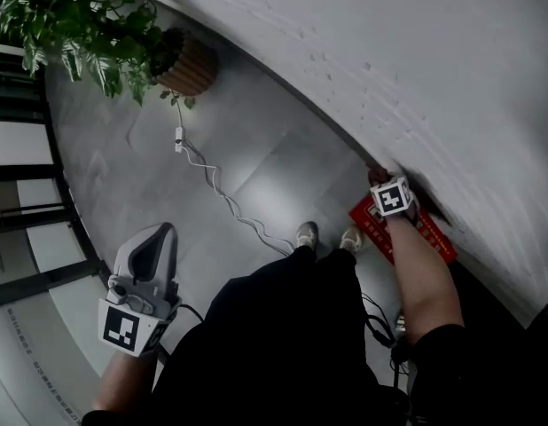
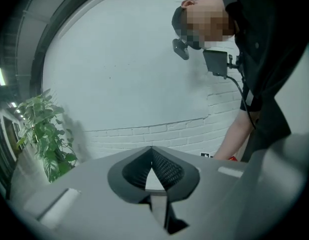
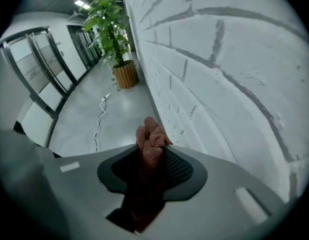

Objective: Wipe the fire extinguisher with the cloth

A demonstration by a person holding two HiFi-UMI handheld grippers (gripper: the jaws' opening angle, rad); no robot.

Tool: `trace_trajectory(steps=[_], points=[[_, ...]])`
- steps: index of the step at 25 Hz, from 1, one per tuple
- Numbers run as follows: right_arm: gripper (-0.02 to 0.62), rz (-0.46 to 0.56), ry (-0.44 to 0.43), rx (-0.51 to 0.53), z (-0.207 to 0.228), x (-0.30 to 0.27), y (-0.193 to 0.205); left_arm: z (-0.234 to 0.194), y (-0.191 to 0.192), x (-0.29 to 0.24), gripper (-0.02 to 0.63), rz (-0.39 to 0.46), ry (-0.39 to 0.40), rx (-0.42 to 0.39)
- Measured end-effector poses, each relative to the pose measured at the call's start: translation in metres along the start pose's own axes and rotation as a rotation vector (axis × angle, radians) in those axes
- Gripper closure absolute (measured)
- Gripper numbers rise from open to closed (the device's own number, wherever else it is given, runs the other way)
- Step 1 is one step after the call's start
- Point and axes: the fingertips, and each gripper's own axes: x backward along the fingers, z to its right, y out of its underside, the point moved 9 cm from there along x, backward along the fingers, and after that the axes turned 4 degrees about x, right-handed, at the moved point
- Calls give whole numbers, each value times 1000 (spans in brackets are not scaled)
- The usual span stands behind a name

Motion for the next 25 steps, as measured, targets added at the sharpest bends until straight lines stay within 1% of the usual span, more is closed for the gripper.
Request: trace_trajectory(steps=[1, 3, 6, 8, 12, 16, 19, 21, 22, 25], points=[[468, -20, -18, -32, 3, -1, 1, 1, 0, 2, 606, -6, -1, -16], [471, -27, -49, -83, 3, 4, 10, 6, -2, 1, 606, -14, 11, -49], [474, -20, -46, -114, 7, 21, 48, 17, -6, -8, 607, 4, 55, -34], [474, -5, -13, -132, 15, 35, 75, 23, -10, -15, 607, 11, 82, -21], [474, 23, 50, -206, 35, 66, 121, 37, -16, -31, 607, 14, 161, -45], [474, 23, 110, -330, 47, 96, 176, 51, -23, -60, 607, 28, 256, -29], [474, 1, 161, -421, 55, 118, 224, 63, -29, -71, 607, 40, 328, -60], [474, -29, 205, -481, 60, 135, 259, 66, -29, -72, 606, 51, 344, -66], [474, -51, 230, -509, 62, 143, 276, 65, -28, -73, 607, 59, 339, -52], [477, -128, 305, -592, 61, 165, 320, 59, -24, -73, 607, 90, 302, 22]])
